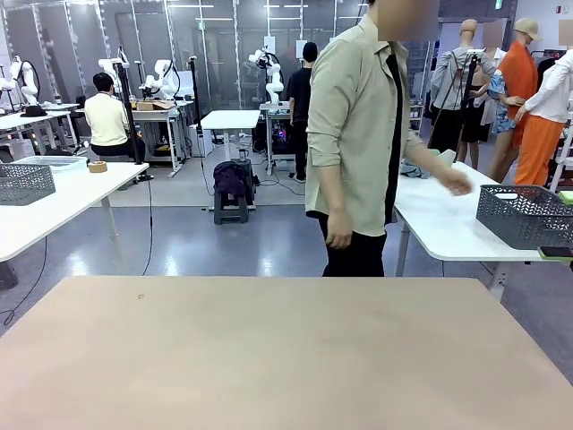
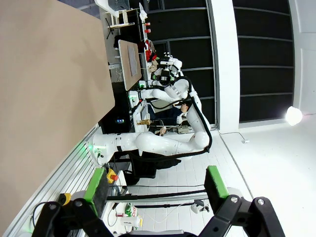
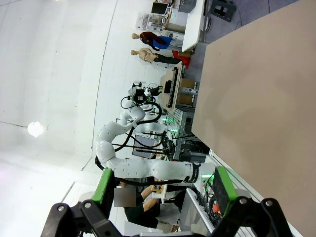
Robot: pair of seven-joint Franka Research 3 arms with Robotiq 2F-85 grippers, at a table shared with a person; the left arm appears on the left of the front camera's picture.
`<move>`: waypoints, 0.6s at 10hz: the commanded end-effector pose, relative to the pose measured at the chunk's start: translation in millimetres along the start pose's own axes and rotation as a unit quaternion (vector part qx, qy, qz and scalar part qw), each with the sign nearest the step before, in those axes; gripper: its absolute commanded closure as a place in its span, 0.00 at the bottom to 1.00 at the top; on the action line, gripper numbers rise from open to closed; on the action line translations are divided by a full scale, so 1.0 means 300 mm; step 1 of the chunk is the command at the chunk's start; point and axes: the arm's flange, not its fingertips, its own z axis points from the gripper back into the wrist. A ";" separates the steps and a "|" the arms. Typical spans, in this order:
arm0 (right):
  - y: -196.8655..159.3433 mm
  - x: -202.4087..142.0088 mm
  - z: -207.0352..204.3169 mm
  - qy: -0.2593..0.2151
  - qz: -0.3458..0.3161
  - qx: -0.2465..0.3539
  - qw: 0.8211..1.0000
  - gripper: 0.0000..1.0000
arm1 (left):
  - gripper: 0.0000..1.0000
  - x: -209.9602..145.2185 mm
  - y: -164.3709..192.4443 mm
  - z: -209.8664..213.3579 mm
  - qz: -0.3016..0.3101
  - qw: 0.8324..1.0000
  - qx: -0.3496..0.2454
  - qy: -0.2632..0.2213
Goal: Fold the towels and place them in the basket.
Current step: When a person lays out a Towel with hook on the table, fold it in half twice.
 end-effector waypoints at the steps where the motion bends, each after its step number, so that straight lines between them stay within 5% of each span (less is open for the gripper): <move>1: 0.003 0.000 0.001 0.000 0.001 0.000 1.000 0.00 | 0.00 -0.003 -0.003 -0.002 -0.001 1.000 0.002 -0.003; 6: 0.003 0.000 0.001 0.000 0.001 0.000 1.000 0.00 | 0.00 -0.003 -0.003 -0.002 -0.001 1.000 0.002 -0.003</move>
